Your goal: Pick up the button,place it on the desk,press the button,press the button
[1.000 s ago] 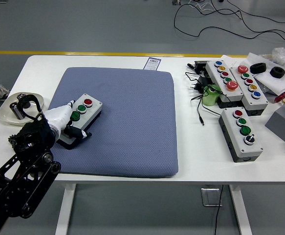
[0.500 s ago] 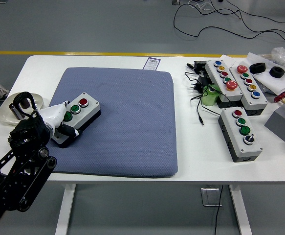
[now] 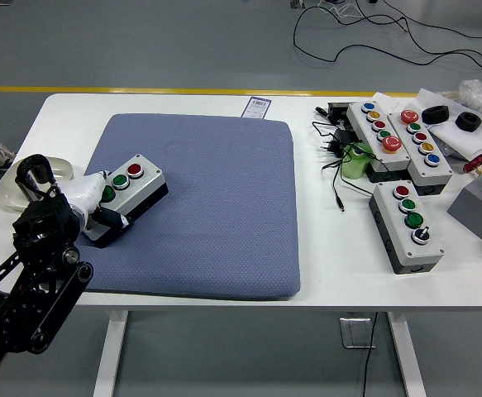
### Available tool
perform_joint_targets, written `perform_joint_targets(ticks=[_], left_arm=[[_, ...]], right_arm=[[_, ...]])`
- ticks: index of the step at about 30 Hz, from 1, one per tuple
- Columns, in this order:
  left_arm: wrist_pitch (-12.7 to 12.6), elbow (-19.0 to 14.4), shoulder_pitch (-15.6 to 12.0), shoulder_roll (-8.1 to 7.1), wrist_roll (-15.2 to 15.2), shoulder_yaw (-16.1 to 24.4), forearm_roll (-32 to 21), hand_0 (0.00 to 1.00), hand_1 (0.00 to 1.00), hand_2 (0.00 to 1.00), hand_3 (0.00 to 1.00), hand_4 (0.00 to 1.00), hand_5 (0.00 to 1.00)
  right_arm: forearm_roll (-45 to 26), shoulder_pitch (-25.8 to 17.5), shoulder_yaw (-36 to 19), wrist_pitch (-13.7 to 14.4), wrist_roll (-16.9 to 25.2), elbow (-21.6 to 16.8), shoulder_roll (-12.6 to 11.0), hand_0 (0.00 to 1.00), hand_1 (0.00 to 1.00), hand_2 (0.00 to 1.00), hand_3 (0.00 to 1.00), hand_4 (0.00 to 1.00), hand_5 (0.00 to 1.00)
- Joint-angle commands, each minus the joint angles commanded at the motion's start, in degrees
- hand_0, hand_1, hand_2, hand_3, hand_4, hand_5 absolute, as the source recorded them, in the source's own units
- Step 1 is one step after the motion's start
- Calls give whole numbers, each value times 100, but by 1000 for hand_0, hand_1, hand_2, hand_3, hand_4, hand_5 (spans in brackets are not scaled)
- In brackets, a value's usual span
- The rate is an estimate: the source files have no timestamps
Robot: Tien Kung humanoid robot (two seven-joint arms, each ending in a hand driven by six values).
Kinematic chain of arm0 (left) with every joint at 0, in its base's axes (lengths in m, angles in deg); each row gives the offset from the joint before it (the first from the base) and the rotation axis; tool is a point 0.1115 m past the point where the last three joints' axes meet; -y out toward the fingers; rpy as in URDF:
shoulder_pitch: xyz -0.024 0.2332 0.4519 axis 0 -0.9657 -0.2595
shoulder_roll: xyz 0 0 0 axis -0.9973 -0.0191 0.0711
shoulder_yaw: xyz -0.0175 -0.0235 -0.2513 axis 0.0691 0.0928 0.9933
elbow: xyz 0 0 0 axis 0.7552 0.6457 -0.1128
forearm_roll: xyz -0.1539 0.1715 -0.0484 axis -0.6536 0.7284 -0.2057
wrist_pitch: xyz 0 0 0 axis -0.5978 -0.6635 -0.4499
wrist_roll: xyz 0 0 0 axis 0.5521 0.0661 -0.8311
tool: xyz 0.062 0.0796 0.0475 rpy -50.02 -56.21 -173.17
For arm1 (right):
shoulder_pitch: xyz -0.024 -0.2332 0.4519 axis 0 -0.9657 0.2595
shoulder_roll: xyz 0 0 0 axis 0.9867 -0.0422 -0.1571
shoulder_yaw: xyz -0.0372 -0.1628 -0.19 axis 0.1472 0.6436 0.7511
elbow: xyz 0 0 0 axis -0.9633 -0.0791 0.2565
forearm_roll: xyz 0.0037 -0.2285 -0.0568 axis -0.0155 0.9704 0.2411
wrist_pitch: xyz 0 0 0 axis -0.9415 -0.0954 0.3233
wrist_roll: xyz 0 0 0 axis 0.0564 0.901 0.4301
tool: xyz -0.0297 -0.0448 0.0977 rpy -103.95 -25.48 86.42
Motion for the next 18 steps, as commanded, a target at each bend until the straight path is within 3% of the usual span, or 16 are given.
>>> perform_joint_targets(ticks=[1,6,12,13,18], left_arm=[[-18,-5,-2,-6,0,4,0,187,187,214,316,395,2],[-108,2,1,-55,3,-32,0,187,187,214,316,395,2],[-566,-1,40,-227,598,-228,0,172,180,202,282,362,2],[-606,-7,54,-274,723,-279,0,187,173,193,281,219,2],[-711,-40,118,-485,1151,-478,0,187,173,193,281,219,2]], right_arm=[[4,-1,-1,0,1,0,0,684,676,729,620,484,317],[10,-2,10,0,6,0,-5,684,676,729,620,484,317],[27,3,11,-2,2,0,-4,679,674,730,620,484,319],[33,5,10,-2,1,0,-4,677,674,729,620,481,315],[47,7,13,-4,-1,0,-7,677,674,729,620,481,315]])
